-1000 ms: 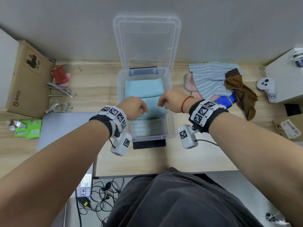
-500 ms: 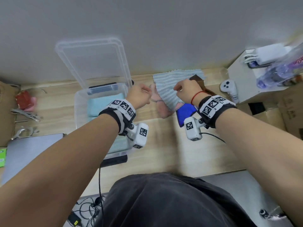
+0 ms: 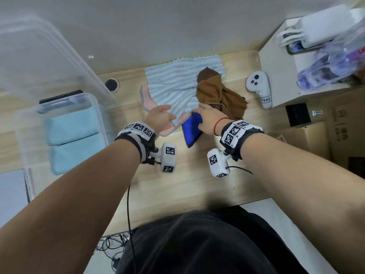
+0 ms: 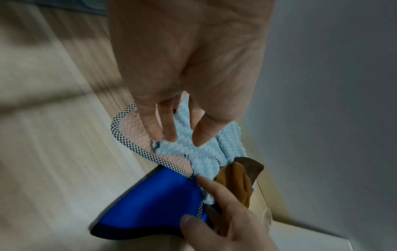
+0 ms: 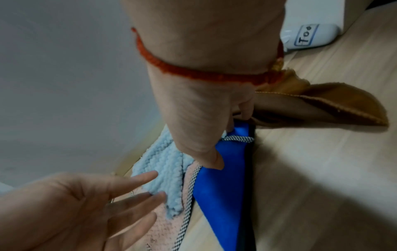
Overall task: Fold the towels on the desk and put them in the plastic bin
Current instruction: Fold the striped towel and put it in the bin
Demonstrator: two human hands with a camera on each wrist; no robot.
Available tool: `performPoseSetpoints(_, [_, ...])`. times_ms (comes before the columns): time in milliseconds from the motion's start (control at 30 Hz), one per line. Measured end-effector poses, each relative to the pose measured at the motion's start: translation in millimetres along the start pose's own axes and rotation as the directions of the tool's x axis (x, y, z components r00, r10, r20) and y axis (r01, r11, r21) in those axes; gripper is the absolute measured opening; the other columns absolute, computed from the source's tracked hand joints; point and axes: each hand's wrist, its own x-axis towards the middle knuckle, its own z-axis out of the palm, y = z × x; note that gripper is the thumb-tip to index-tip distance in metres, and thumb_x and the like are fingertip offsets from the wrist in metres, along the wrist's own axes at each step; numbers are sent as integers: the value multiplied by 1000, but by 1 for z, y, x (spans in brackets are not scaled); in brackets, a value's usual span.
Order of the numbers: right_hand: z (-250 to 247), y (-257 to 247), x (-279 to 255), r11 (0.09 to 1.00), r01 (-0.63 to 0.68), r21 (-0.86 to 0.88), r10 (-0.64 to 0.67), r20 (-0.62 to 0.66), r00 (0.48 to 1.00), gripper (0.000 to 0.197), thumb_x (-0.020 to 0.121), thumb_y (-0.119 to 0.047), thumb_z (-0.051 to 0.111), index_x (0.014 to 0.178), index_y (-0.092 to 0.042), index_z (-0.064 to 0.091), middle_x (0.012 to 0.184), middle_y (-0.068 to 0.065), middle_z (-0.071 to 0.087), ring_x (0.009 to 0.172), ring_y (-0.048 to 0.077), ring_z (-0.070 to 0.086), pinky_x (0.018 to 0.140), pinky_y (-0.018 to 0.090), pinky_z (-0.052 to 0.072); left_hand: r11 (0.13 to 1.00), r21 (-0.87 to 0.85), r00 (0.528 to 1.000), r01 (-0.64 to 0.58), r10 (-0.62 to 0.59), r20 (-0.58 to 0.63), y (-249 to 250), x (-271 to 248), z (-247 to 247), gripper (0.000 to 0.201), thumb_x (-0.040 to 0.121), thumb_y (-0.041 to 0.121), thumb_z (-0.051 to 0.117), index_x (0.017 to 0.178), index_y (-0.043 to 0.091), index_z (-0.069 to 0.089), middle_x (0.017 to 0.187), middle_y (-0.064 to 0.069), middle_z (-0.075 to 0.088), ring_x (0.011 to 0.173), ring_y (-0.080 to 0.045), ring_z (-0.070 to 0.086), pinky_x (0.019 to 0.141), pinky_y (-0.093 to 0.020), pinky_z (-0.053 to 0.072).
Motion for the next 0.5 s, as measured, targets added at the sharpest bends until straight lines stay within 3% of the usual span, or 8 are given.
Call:
performPoseSetpoints(100, [-1,2,6,1000,-5,-1,5,-23,1000,61,85,-12,55,143,-26,42,158,0,23,137,28,38,108,42,39,989,-146,999,13,-19,-36,3,10,-1,52,85,0,63,135,10,52,132,-10,54,116,-23,57,93,-32,51])
performPoseSetpoints(167, [-6,1,7,1000,-9,8,9,-32,999,56,84,-13,55,138,-27,47,152,0,32,132,27,42,105,42,42,981,-195,998,-17,5,-61,6,14,-2,44,84,5,67,127,11,60,126,-9,60,108,-17,60,91,-27,51])
performPoseSetpoints(300, [-18,-4,6,998,-51,-31,49,-54,997,50,83,-27,63,131,-25,51,136,3,45,123,27,50,98,39,45,970,-205,987,-130,106,-121,34,6,-3,18,83,4,71,97,15,69,101,-3,68,80,-8,63,61,-10,48])
performPoseSetpoints(400, [-25,-18,2,998,-68,16,70,-187,980,76,73,-49,77,130,-12,41,129,9,43,115,31,53,84,40,47,951,-204,971,-234,217,-104,66,-8,-4,20,82,-1,66,76,18,63,77,2,62,68,-8,56,52,-12,43])
performPoseSetpoints(500, [-33,-35,-4,992,34,123,15,-372,928,95,61,-56,83,129,-10,34,130,10,41,112,31,53,81,42,49,915,-234,944,-328,329,-37,98,-34,-2,26,84,-9,53,78,15,58,73,-1,56,55,-5,52,49,-14,39])
